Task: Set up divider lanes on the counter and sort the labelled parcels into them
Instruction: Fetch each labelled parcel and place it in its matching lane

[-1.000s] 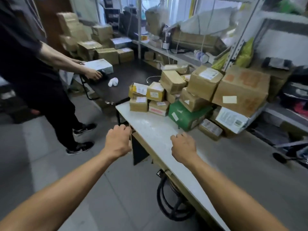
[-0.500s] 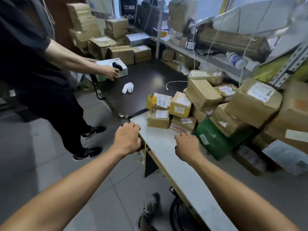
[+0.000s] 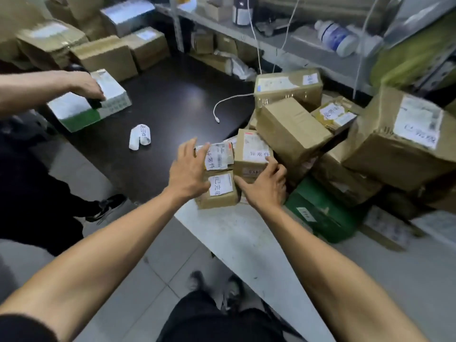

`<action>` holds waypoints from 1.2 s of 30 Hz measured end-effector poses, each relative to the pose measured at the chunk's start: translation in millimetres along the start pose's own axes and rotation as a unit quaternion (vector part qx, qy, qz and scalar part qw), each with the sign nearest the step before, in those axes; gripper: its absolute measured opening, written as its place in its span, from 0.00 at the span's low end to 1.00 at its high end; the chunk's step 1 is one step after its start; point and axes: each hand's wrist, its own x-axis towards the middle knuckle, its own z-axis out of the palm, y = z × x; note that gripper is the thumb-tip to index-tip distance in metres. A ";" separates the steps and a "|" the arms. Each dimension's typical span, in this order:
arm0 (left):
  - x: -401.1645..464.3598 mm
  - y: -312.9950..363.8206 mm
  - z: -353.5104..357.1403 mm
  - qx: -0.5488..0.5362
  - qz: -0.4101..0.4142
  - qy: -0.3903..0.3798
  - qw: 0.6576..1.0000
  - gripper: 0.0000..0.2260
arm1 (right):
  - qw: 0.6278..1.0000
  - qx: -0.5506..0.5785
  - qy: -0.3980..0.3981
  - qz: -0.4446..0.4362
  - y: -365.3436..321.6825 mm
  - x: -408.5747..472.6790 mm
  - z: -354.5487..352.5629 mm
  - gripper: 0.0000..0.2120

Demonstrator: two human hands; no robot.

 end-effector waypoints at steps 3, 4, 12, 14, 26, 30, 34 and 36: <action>30.8 -11.8 16.4 0.006 0.022 -0.037 0.999 0.50 | 0.998 0.052 0.008 0.040 -16.8 11.4 20.5 0.52; 37.7 -15.9 19.7 -0.004 0.031 -0.044 0.999 0.49 | 0.996 0.065 0.010 0.058 -21.6 15.6 26.1 0.53; 48.1 -44.3 20.1 -0.154 0.072 -0.028 0.985 0.38 | 0.978 0.126 0.114 0.123 -38.5 18.0 43.1 0.49; 39.7 -51.8 17.2 -0.194 0.048 -0.016 0.980 0.36 | 0.972 0.140 0.144 0.122 -37.5 5.1 45.9 0.48; 7.7 -59.2 -2.0 -0.374 -0.042 0.058 0.925 0.35 | 0.955 0.204 0.200 0.074 -29.0 -47.4 64.4 0.47; 4.2 -47.8 -5.0 -0.403 -0.043 0.054 0.913 0.35 | 0.940 0.251 0.223 0.060 -34.3 -56.9 68.4 0.42; -6.3 -42.8 -1.0 -0.416 -0.036 0.040 0.908 0.38 | 0.894 0.347 0.255 0.123 -39.0 -70.4 67.5 0.25; -13.9 -40.6 0.0 -0.418 -0.022 0.028 0.908 0.38 | 0.860 0.387 0.285 0.172 -36.2 -77.1 62.3 0.19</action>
